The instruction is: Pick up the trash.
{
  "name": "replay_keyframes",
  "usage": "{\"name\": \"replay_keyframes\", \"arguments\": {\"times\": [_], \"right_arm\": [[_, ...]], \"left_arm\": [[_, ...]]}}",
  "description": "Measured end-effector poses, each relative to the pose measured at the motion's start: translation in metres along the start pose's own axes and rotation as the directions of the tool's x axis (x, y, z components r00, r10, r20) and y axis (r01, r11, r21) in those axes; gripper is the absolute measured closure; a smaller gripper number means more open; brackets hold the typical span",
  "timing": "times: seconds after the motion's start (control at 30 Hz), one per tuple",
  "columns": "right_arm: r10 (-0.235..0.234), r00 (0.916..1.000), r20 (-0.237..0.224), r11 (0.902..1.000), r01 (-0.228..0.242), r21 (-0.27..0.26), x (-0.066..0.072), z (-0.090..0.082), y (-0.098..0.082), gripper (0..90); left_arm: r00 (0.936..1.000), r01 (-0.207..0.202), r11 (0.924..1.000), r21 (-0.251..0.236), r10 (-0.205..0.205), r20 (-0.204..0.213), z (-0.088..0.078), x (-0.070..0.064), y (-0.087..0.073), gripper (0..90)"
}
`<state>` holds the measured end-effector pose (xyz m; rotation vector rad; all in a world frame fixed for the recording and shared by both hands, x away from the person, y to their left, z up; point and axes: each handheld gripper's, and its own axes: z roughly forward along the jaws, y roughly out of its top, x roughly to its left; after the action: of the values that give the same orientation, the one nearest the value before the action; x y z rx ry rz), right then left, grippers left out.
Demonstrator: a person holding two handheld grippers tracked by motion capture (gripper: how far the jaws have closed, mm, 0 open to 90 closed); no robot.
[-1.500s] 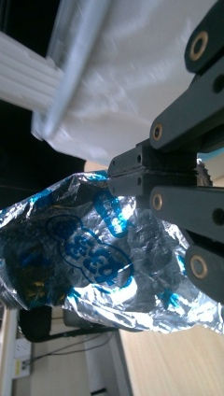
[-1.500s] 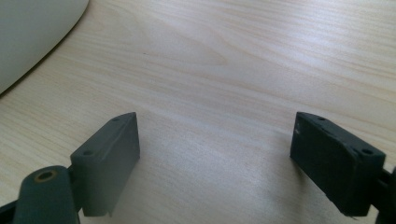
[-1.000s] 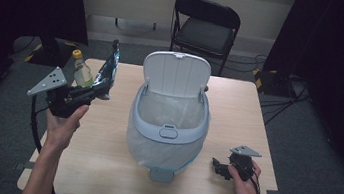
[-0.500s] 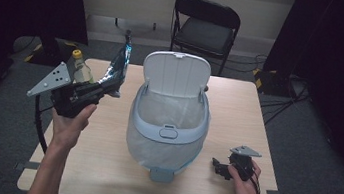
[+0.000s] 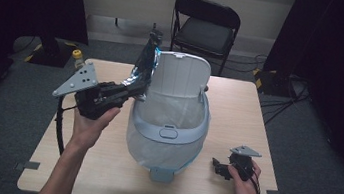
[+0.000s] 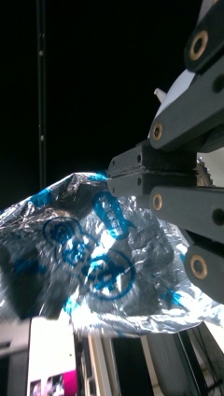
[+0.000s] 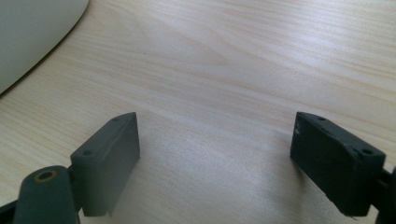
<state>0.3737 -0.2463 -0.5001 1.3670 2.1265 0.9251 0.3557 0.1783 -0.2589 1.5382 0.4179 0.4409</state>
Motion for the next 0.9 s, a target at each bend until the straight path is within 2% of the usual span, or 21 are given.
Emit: {"name": "replay_keyframes", "arguments": {"times": [0.2,0.23,0.27,0.4,0.57,0.67,0.77,0.87,0.9], "right_arm": [[0.000,1.0000,0.000,1.0000,0.000,0.001,0.000,0.000,0.000,14.6],[0.001,1.0000,0.000,1.0000,-0.001,0.001,0.000,0.000,0.000,14.6],[0.001,1.0000,0.000,1.0000,-0.001,0.001,0.000,0.000,0.000,14.6],[0.001,1.0000,0.000,1.0000,-0.001,0.001,0.000,0.000,0.000,14.6],[0.001,1.0000,0.000,1.0000,-0.001,0.001,0.000,0.000,0.000,14.6],[0.001,1.0000,0.000,1.0000,-0.001,0.001,0.000,0.000,0.000,14.6],[0.001,1.0000,0.000,1.0000,-0.001,0.001,0.000,0.000,0.000,14.6],[0.001,1.0000,0.000,1.0000,-0.001,0.001,0.000,0.000,0.000,14.6],[0.001,1.0000,0.000,1.0000,-0.001,0.001,0.000,0.000,0.000,14.6]], "left_arm": [[0.9995,0.013,0.9995,0.029,-0.014,0.029,0.019,0.001,0.001,89.6],[0.9985,0.023,0.9991,0.036,-0.025,0.050,0.022,0.004,0.001,89.6],[0.9981,0.036,0.9985,0.041,-0.038,0.048,0.026,0.006,0.001,89.6],[0.9969,0.040,0.9965,0.074,-0.045,0.065,0.039,0.008,0.001,89.5],[0.9961,0.035,0.9926,0.116,-0.044,0.077,0.053,0.009,0.001,89.2],[0.9930,0.046,0.9885,0.144,-0.061,0.101,0.059,0.010,0.003,88.9],[0.9919,0.035,0.9848,0.170,-0.055,0.115,0.063,0.010,0.004,88.4],[0.9921,0.028,0.9802,0.196,-0.051,0.114,0.067,0.010,0.004,85.7],[0.9908,0.044,0.9798,0.195,-0.068,0.117,0.069,0.010,0.003,83.3]]}}
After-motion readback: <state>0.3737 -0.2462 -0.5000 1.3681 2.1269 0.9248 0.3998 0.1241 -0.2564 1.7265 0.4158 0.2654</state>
